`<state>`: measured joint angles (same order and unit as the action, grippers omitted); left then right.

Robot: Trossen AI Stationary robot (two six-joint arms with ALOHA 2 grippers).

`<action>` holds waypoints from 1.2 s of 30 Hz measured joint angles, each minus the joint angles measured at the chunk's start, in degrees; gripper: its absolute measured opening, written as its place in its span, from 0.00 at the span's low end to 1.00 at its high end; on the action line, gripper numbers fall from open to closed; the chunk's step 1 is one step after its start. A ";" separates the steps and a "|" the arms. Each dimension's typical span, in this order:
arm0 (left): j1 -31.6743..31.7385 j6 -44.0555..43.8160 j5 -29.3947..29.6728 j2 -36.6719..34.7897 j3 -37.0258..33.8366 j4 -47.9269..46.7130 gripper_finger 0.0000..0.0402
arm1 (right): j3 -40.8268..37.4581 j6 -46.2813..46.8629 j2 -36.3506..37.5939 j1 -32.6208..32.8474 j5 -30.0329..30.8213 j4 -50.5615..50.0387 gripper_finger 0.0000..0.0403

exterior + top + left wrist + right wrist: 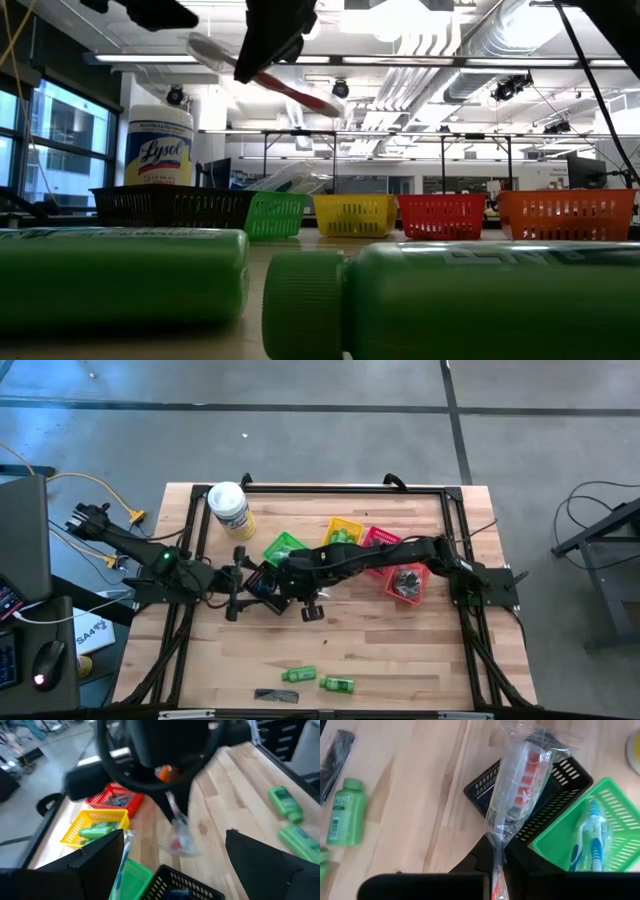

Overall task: Pick & Place Travel size toiletries
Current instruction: Put the orange toothbrush into the green bin

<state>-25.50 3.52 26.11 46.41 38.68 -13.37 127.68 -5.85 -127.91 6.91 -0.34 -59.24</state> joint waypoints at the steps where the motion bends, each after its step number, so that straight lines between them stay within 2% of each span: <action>1: 0.00 -0.34 -0.46 -0.63 0.00 -1.18 0.84 | 0.00 0.00 0.01 -0.26 0.07 0.31 0.03; 9: 0.02 -2.54 0.88 -0.54 0.00 -5.54 0.84 | 0.00 -3.47 0.07 -0.28 2.52 8.72 0.03; 12: 0.00 -3.39 3.01 -1.03 -0.02 -6.52 0.84 | -0.02 -4.78 0.91 0.04 3.14 9.09 0.03; 18: 0.00 -3.89 3.19 -4.89 -0.10 -6.97 0.84 | -0.02 -4.89 2.88 0.68 3.50 9.29 0.03; 21: 0.00 -3.69 2.83 -6.21 -1.65 -1.89 0.84 | -0.02 -5.95 2.98 1.41 5.21 11.57 0.03; 26: -0.04 0.62 -1.57 -6.59 -5.97 8.93 0.84 | -0.02 -9.29 3.11 2.46 7.54 16.94 0.03; 31: 0.00 3.02 -1.97 -6.89 -7.31 13.46 0.84 | -0.02 -11.03 3.12 2.86 7.88 20.35 0.03; 36: -0.02 5.01 -6.81 -6.93 -7.50 17.11 0.83 | -0.02 -12.52 3.16 2.85 9.51 20.98 0.03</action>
<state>-25.52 8.53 19.30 39.48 31.18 3.74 127.66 -18.37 -124.75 9.76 9.16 -38.26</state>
